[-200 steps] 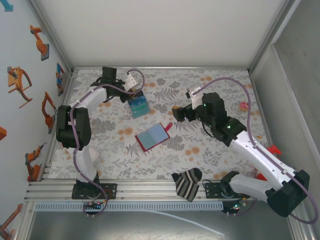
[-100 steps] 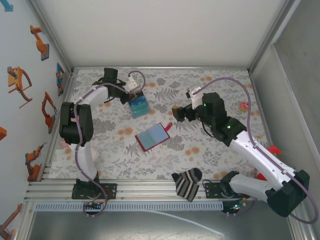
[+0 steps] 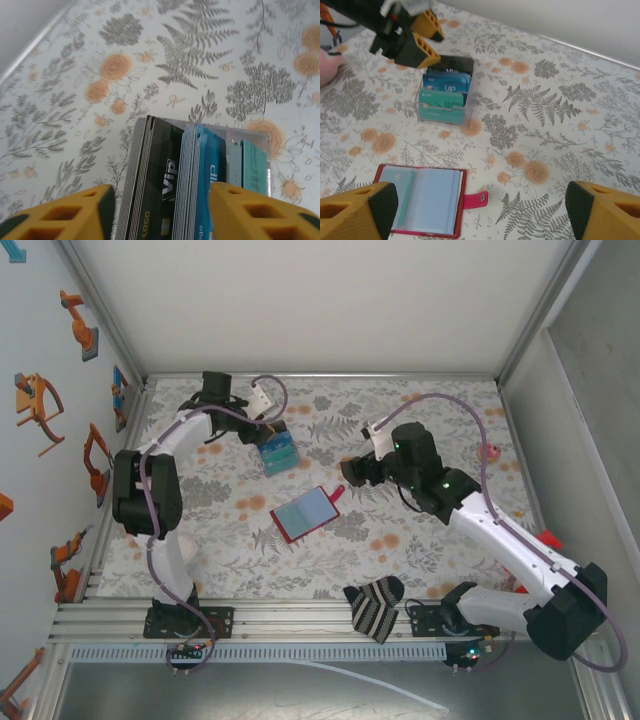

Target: Take the credit cards out of the card holder

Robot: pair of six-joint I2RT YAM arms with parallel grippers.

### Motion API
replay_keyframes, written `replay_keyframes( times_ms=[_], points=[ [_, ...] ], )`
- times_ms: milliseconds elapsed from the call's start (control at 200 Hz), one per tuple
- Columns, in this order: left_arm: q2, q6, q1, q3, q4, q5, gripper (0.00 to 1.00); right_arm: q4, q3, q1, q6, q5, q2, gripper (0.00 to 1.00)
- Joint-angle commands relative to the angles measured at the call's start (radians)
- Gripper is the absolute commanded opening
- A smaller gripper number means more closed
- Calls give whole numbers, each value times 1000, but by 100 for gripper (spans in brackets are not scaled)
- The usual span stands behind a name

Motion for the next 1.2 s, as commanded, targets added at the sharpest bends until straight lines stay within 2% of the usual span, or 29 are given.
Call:
replay_keyframes(
  times_ms=[0,90,155,185,290,431,516,716,831,1067,1197],
  points=[
    [-145,-126,1,-93,120,0,65,-53,54,31,9,-7,43,83],
    [-239,-227,0,-211,239,-29,82,-93,79,66,6,33,98,81],
    [-301,-309,-2,-296,315,-43,100,-114,90,88,5,54,139,80],
    [-330,-347,-3,-337,347,-46,97,-119,95,97,5,59,154,79],
    [-429,-485,-10,-493,480,-66,97,-126,103,126,10,65,213,78],
    [-560,-657,-27,-720,668,-153,97,-153,131,170,10,85,280,75],
    [-624,-742,-37,-810,725,-188,97,-173,148,199,9,101,318,73],
    [-764,-855,-72,-945,726,-324,97,-179,176,245,20,99,399,70],
    [-852,-889,-80,-1013,710,-390,97,-188,204,271,21,95,459,66],
    [-1070,-965,-79,-1107,587,-543,97,-220,266,294,27,92,577,62],
    [-1188,-1051,-73,-1145,525,-628,97,-240,302,302,22,99,630,57]
  ],
)
